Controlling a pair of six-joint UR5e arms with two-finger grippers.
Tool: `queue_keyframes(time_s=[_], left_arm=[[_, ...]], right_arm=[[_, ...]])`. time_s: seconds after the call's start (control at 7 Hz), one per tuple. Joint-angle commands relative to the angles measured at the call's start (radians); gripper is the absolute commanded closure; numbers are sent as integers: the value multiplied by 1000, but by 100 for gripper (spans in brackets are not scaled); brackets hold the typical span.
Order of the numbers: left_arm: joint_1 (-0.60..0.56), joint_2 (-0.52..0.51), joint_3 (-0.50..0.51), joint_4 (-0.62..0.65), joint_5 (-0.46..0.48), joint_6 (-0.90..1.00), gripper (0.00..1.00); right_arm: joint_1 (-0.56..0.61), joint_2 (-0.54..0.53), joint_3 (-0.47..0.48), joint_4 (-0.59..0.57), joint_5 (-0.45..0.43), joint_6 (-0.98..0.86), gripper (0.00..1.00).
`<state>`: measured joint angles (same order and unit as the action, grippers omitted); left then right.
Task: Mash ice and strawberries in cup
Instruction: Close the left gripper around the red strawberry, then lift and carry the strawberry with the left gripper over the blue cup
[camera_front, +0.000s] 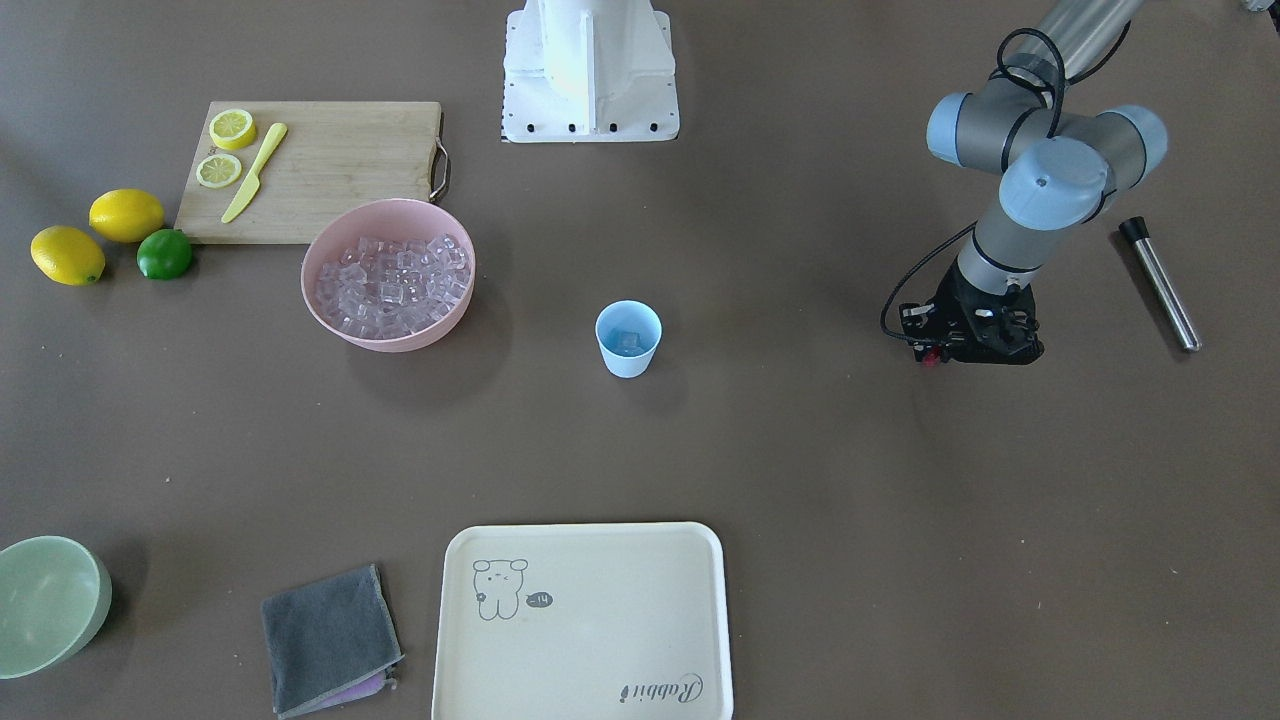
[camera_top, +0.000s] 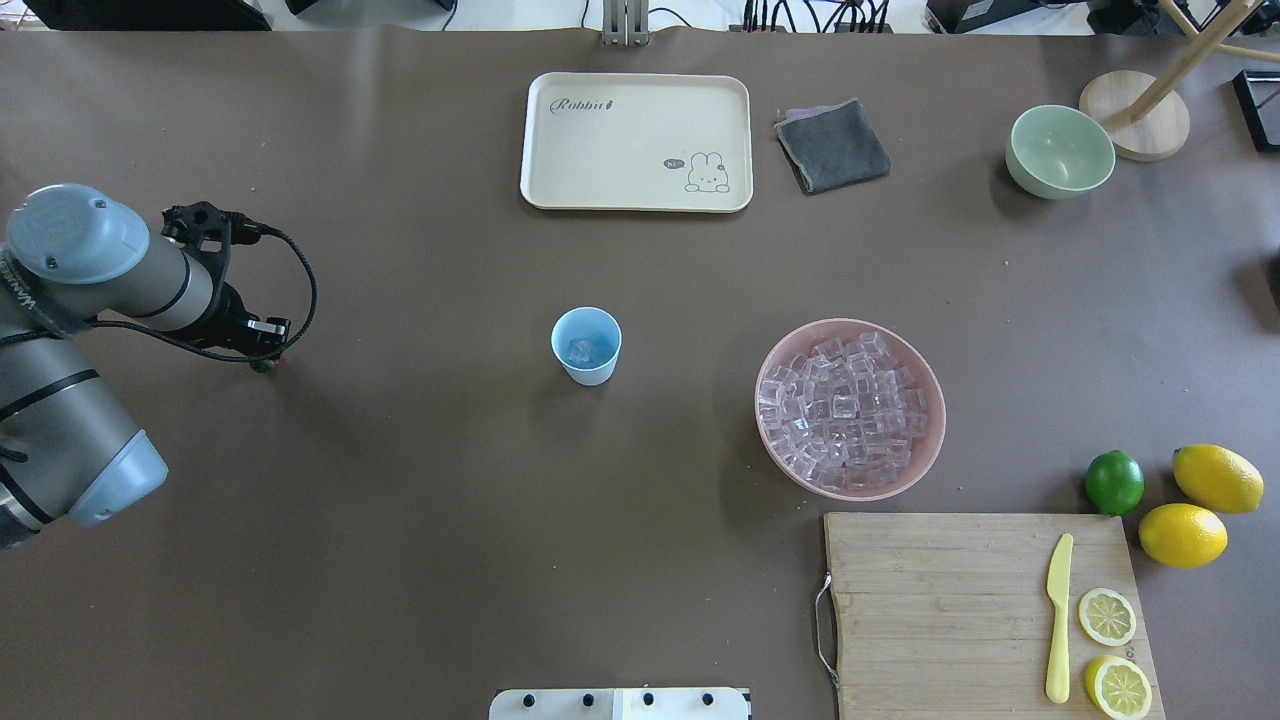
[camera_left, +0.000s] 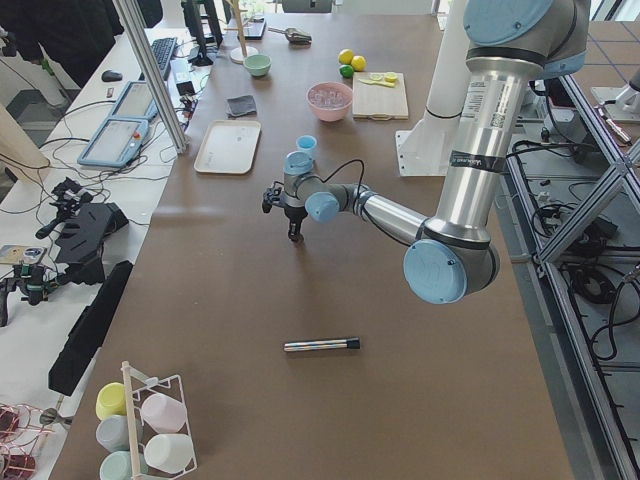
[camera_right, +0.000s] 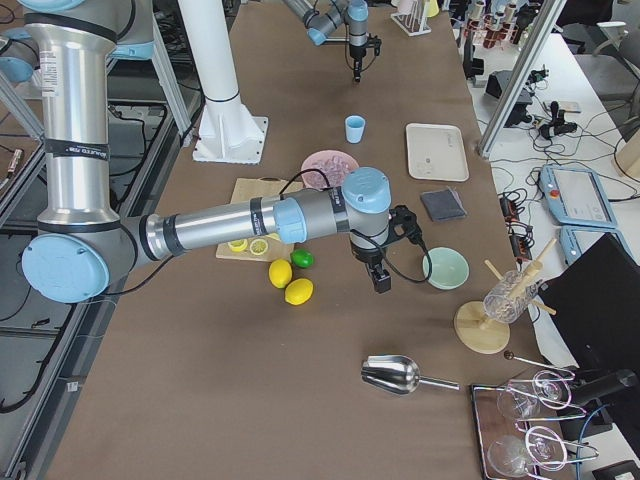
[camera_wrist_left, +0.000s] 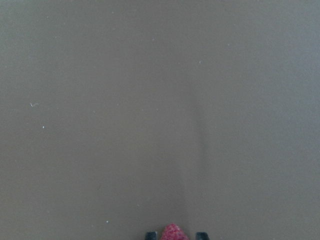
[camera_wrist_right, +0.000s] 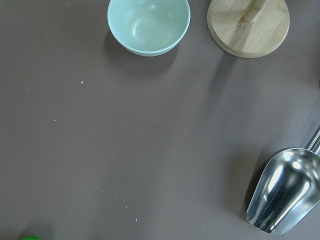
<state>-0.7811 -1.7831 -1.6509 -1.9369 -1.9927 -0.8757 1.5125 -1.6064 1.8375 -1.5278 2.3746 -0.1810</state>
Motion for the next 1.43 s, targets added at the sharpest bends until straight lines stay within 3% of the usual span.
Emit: queue_keyframes(time_s=[0.0,0.14,0.43,0.71,1.0,1.29], left_arm=[[-16,-19,-6,13,-58,0,82],[-77,-63,-9,73,-119,7,82],[-116,-242,-7,244,-130,0,82],[-110,-372,-7,324,-130,-146,82],[-22,-441,-10,323,-111,-337,82],[69,-519,-6,326,-23,-478,82]], right_arm=[[0,0,0,0,0,0,1],[0,-1,3,0,0,0,1],[0,-6,5,2,0,0,1],[0,-6,-4,0,-5,0,1],[5,-17,-33,11,-6,-2,1],[8,-29,-23,15,-3,-2,1]])
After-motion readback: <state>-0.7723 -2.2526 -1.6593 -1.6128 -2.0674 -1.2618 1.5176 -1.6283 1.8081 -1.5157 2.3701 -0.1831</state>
